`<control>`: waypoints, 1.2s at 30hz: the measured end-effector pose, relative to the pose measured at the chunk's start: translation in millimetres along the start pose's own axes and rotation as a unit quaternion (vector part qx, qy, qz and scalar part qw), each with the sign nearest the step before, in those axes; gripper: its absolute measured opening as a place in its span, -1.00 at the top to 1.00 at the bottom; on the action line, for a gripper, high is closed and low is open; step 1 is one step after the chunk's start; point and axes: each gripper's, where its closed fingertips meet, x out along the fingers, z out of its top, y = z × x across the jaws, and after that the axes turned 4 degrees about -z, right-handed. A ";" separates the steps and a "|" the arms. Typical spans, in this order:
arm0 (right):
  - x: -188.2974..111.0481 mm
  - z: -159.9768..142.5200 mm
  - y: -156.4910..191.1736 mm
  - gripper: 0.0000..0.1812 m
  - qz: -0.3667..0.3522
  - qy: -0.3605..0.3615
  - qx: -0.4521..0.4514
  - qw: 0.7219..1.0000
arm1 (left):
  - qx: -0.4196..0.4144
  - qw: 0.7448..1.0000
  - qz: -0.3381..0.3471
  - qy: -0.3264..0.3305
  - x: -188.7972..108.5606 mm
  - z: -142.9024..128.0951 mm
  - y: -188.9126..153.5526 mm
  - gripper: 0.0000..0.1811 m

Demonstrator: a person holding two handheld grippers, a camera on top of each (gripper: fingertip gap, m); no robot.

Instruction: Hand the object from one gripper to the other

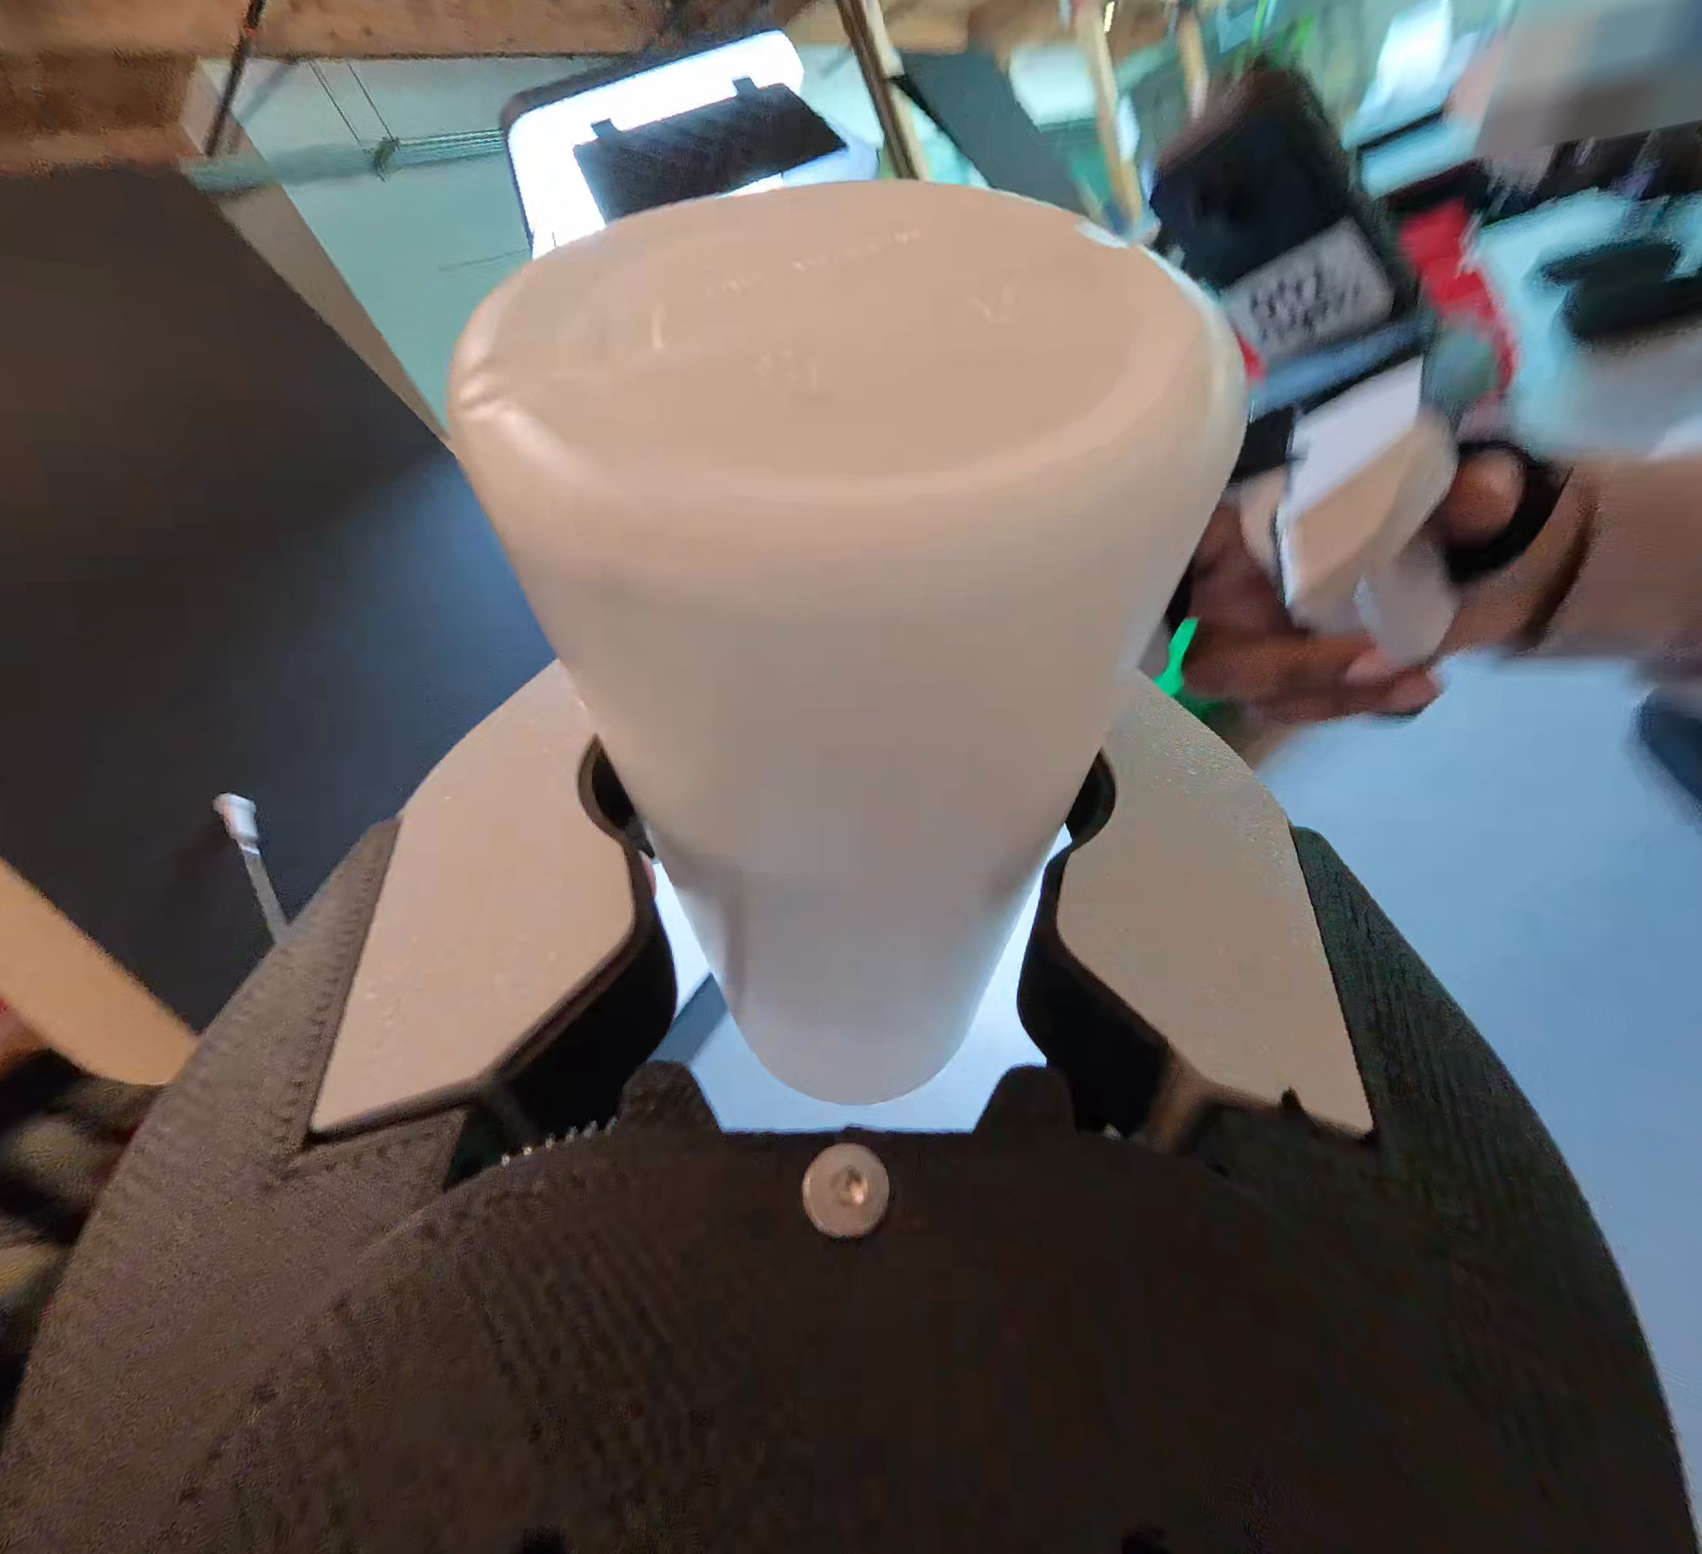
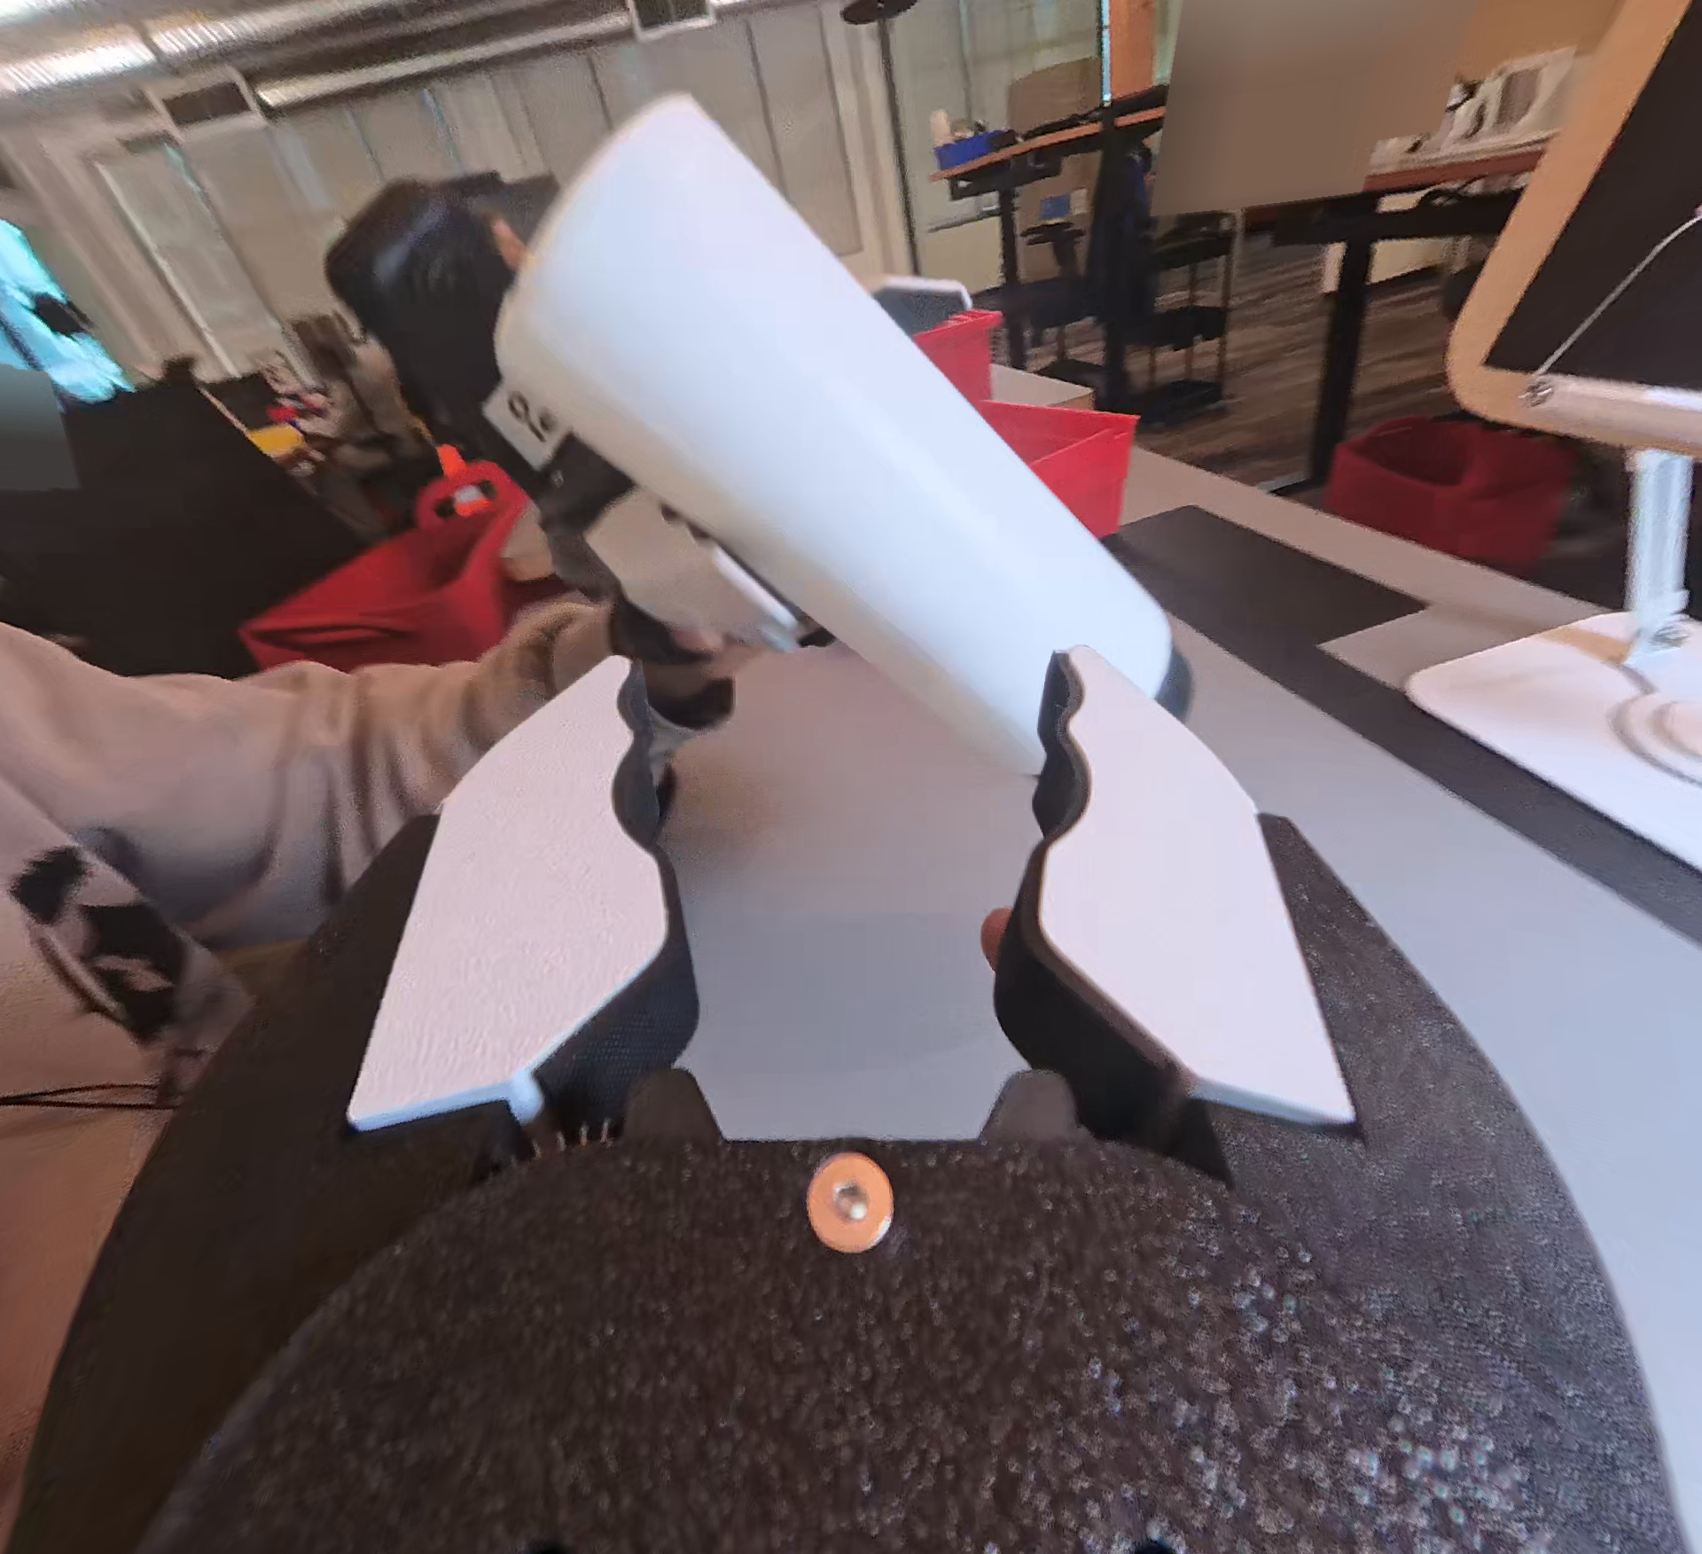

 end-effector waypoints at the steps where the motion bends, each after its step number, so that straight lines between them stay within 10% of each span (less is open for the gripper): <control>1: 0.3 2.0 5.0 0.09 0.015 0.001 0.023 1.000 | 0.054 0.998 0.010 0.023 3.9 -4.5 -5.8 -0.06; 6: 2.2 6.3 23.0 0.00 0.029 0.031 0.055 0.998 | 0.261 0.956 0.055 0.118 15.8 -29.1 -18.5 -0.06; 10: 4.3 -6.2 8.3 -0.06 -0.099 0.100 -0.058 0.988 | 0.355 0.915 0.083 0.173 20.7 -47.2 -16.3 -0.06; 21: 28.1 -51.9 -10.6 -0.10 -0.218 0.186 -0.151 0.946 | 0.459 0.846 0.122 0.242 30.9 -67.6 -20.7 -0.07; 36: -6.5 3.4 -28.6 -0.07 -0.107 0.011 0.001 0.994 | 0.285 0.938 0.127 0.151 19.9 -49.7 1.0 -0.05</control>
